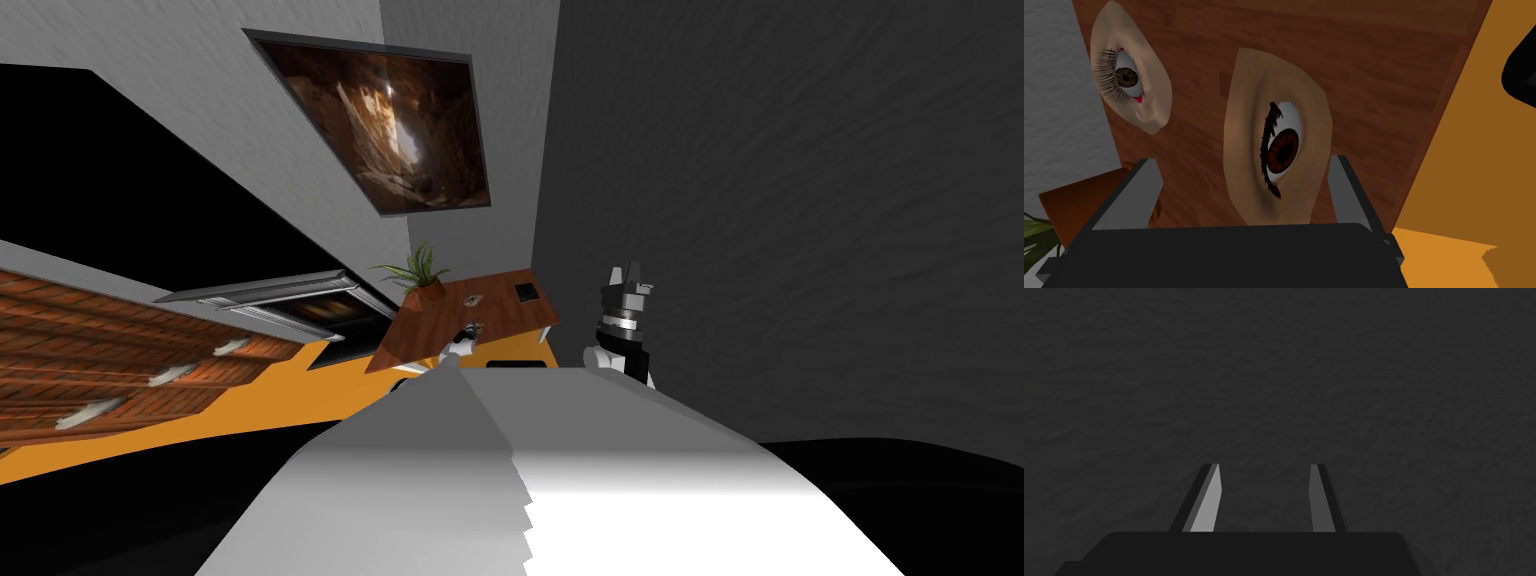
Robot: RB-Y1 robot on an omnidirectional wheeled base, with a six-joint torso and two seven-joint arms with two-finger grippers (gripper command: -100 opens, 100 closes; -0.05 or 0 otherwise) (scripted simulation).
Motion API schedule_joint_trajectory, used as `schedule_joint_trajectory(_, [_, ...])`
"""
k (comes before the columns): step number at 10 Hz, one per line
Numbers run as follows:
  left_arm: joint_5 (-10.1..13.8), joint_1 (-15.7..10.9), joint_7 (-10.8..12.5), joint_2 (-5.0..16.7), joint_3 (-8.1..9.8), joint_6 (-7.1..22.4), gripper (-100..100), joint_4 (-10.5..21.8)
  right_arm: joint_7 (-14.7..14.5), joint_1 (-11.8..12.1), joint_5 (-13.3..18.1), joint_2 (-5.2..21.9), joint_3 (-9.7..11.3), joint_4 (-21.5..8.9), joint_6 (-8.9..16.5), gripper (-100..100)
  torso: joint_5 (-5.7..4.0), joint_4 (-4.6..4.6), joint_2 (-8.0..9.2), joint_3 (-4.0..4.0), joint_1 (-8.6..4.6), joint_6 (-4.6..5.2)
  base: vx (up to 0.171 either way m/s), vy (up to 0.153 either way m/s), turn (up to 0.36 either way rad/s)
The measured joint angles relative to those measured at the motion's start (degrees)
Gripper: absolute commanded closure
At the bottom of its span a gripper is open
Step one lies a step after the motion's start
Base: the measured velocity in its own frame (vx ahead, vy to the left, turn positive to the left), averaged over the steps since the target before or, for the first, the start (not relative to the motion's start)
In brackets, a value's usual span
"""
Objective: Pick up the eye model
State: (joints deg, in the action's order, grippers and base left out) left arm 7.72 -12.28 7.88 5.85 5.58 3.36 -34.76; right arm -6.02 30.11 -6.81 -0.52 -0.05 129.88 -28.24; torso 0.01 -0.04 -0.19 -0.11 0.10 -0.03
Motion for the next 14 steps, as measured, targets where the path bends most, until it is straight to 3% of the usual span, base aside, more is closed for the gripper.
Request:
schedule_joint_trajectory(3, [0.24, -2.25, 0.34, -0.44, 0.62, 0.86, -100, 4.18, 0.0, 0.0, 0.0, 0.0, 0.0, 0.0, 0.0, 0, -0.01, -0.01, -0.05, -0.03, -0.02, 0.0, 0.052, 0.018, -0.013])
schedule_joint_trajectory(4, [0.25, -2.36, 0.37, -0.46, 0.65, 0.94, 0, 4.37, 0.0, 0.0, 0.0, 0.0, 0.0, 0.0, 0.0, 0, -0.01, 0.0, 0.05, 0.02, -0.05, -0.01, 0.006, 0.002, 0.001])
schedule_joint_trajectory(5, [0.25, -2.35, 0.37, -0.45, 0.65, 0.93, -100, 4.35, 0.0, 0.0, 0.0, 0.0, 0.0, 0.0, 0.0, 0, -0.02, 0.03, 0.14, 0.08, -0.09, -0.01, 0.018, 0.006, -0.122])
schedule_joint_trajectory(7, [1.49, -2.09, -0.48, -0.33, 0.99, 0.13, -100, 5.04, 0.0, 0.0, 0.0, 0.0, 0.0, 0.0, 0.0, 0, -0.02, 0.03, 0.15, 0.08, -0.07, 0.0, 0.016, 0.011, -0.061])
schedule_joint_trajectory(10, [4.04, -3.31, -1.42, 0.32, 0.87, -3.0, -100, 9.44, 0.0, -0.01, 0.0, 0.0, 0.0, 0.0, 0.0, 0, -0.02, 0.03, 0.15, 0.08, -0.06, 0.0, 0.021, 0.014, -0.115])
schedule_joint_trajectory(12, [5.31, -3.08, -3.0, 0.26, 2.12, -4.1, -100, 10.26, 0.0, 0.0, 0.0, 0.0, 0.0, 0.0, 0.0, 0, -0.01, 0.02, 0.13, 0.07, -0.05, -0.01, 0.016, 0.011, -0.018])
schedule_joint_trajectory(14, [6.41, -4.02, -2.95, 0.67, 1.5, -5.72, -100, 12.96, 0.0, -0.01, 0.0, 0.0, 0.0, 0.0, 0.0, 0, -0.02, 0.04, 0.18, 0.1, -0.11, 0.0, 0.013, 0.007, -0.114])
